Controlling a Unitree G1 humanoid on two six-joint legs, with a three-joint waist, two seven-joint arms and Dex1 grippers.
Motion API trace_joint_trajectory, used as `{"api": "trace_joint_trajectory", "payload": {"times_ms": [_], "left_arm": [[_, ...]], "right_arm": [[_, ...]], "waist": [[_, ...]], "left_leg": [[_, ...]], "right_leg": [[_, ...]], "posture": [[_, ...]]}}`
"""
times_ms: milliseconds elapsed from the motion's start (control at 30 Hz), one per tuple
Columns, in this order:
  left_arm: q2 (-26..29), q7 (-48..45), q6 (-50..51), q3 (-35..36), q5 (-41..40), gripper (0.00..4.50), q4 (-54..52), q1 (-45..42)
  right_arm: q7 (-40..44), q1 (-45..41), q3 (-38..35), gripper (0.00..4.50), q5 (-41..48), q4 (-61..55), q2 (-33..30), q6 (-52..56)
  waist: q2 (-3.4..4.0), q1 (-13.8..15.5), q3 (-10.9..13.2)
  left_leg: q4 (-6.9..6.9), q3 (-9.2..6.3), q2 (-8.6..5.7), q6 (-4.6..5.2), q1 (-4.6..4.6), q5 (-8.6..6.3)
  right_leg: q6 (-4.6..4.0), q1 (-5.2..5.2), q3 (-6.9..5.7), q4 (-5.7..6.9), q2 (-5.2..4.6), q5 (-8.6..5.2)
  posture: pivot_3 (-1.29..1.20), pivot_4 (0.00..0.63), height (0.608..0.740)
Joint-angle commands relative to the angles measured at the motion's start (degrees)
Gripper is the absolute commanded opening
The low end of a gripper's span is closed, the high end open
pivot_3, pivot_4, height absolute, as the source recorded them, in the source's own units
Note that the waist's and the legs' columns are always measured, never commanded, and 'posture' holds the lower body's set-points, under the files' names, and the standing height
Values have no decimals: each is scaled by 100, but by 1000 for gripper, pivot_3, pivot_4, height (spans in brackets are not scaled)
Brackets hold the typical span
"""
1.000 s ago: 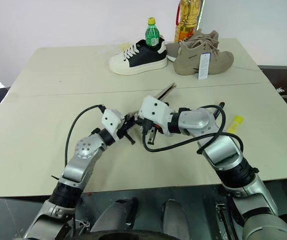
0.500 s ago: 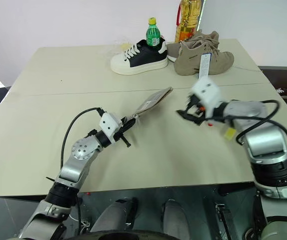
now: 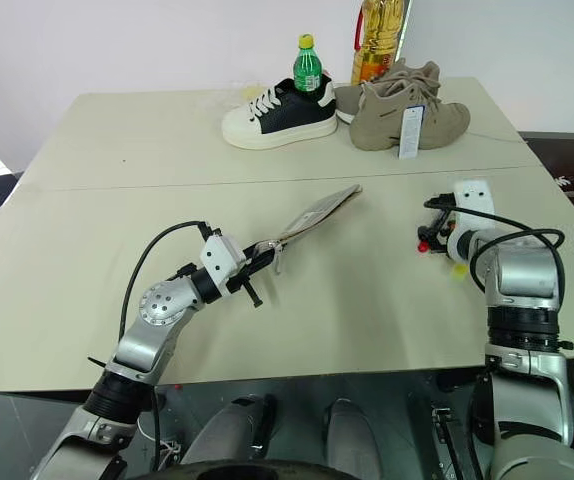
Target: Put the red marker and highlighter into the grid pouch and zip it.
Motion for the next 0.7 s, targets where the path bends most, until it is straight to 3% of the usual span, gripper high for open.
{"api": "trace_joint_trajectory", "payload": {"times_ms": [33,167,233,367,467,567,700], "left_arm": [[-42,-2,-111,23,-73,0,-135,-72],[-50,43,-107,100,-89,0,-116,-77],[-45,72,-108,139,-95,0,-107,-77],[-32,104,-90,217,-143,0,-110,-82],[-7,90,-47,272,-212,0,-141,-104],[13,42,-32,278,-229,0,-185,-98],[13,19,-22,277,-245,0,-207,-95]], "right_arm": [[-152,-1,-252,3443,145,3,183,20],[-211,-10,-232,1646,185,-27,254,-28],[-206,-35,-155,470,166,-70,216,-106],[369,55,583,325,-79,-561,-292,-855],[1303,227,1352,325,-458,-1157,-1036,-2558],[2064,310,1581,325,-438,-1612,-1496,-3585],[2387,282,1694,325,-489,-1677,-1651,-3901]], "waist": [[1,-8,-2],[2,-6,-2],[1,-6,-3],[4,-10,-2],[12,-11,2],[10,-15,2],[-4,-1,-3]], "left_leg": [[0,0,0,0,0,0],[4,0,1,0,5,0],[5,0,1,0,5,0],[6,0,1,0,4,0],[5,4,-1,2,2,-1],[6,5,-1,3,2,-2],[11,2,3,3,5,-2]], "right_leg": [[0,0,0,1,0,0],[0,5,0,2,1,1],[0,6,0,2,1,2],[0,5,0,2,1,3],[2,0,-1,2,1,3],[8,2,-4,0,6,5],[8,10,-6,-1,5,5]], "posture": [[0,150,738],[0,150,738],[0,150,738],[0,150,738],[0,150,738],[0,150,738],[0,150,738]]}}
